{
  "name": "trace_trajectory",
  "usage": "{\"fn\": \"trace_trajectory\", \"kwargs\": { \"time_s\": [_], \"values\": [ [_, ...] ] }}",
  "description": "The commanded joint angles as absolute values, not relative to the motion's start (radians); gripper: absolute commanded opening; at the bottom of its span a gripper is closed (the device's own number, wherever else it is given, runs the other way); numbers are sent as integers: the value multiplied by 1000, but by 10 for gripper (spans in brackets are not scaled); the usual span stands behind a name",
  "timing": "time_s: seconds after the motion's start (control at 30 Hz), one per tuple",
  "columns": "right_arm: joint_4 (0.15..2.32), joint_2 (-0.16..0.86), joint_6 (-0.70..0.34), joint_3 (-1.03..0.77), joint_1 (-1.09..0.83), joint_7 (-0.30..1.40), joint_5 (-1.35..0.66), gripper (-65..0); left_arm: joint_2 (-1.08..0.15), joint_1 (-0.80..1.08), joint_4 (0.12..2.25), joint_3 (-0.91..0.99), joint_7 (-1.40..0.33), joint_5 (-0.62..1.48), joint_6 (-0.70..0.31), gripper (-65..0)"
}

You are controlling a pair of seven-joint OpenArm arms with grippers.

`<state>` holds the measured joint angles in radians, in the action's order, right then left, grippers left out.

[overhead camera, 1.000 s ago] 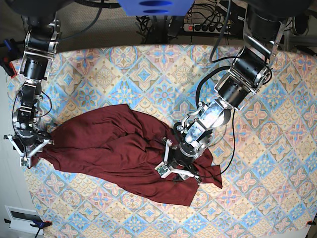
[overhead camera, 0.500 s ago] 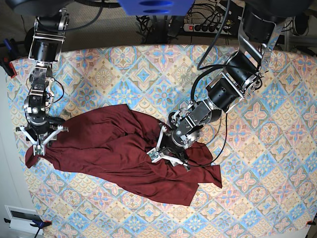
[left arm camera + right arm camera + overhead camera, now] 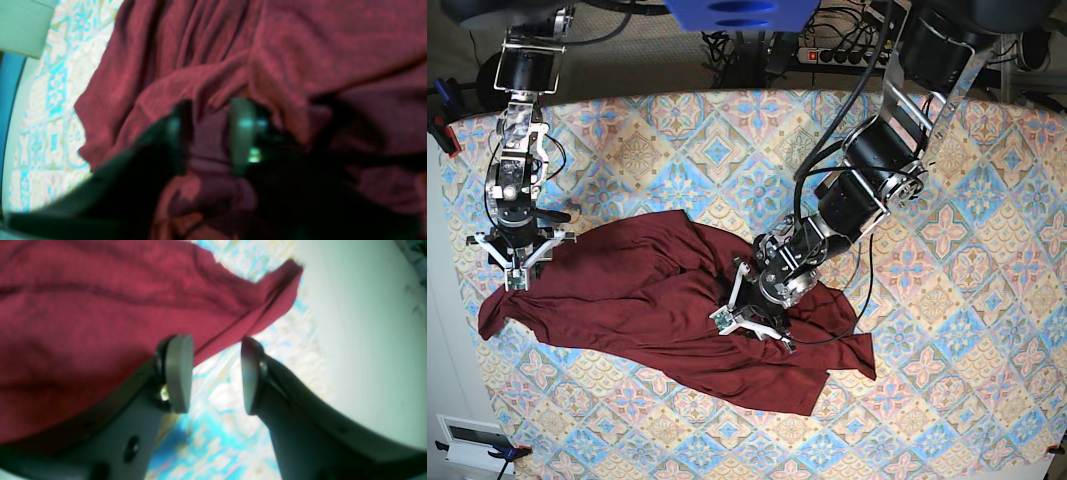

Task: Layout the t-shirt on the table in an organized manner, then fold the t-shirt properly
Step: 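Spread the t-shirt by pulling the grippers apart across the table, then release the t-shirt and raise the right gripper away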

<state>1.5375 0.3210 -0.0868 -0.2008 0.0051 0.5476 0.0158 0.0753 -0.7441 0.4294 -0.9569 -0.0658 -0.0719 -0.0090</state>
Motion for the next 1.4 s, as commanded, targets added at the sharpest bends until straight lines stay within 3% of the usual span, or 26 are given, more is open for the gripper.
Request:
{"fn": "trace_trajectory", "kwargs": {
  "time_s": [0.0,0.07,0.27,0.63,0.73,0.87,0.97,1.13,1.27,1.37],
  "values": [
    [1577,332,-81,-205,15,513,13,-426,81,-783,437,-952,-35,-73,5,-578],
    [1593,325,-81,-205,-1,513,13,-426,81,-816,435,-946,-27,-73,7,-650],
    [1649,323,-81,-203,-48,513,13,-426,12,-915,435,-909,-24,-62,13,-650],
    [1771,323,-81,-48,-107,513,13,-426,-183,-1033,438,-621,-21,-71,173,-644],
    [1781,323,-81,-8,-107,513,13,-426,-213,-1026,440,-622,-21,-73,208,-596],
    [1788,323,-81,27,-107,513,13,-426,-237,-984,444,-625,-28,-116,289,-481],
    [1801,323,-81,42,-119,513,13,-426,-240,-932,484,-625,-30,-165,321,-463],
    [1801,323,-81,44,-133,513,13,-426,-320,-734,808,-624,-119,-182,306,-461],
    [1801,323,-81,44,-142,513,13,-426,-387,-541,1205,-624,-297,-174,216,-460],
    [1801,323,-81,44,-142,513,13,-426,-395,-443,1334,-624,-375,-174,148,-460]
  ]
}}
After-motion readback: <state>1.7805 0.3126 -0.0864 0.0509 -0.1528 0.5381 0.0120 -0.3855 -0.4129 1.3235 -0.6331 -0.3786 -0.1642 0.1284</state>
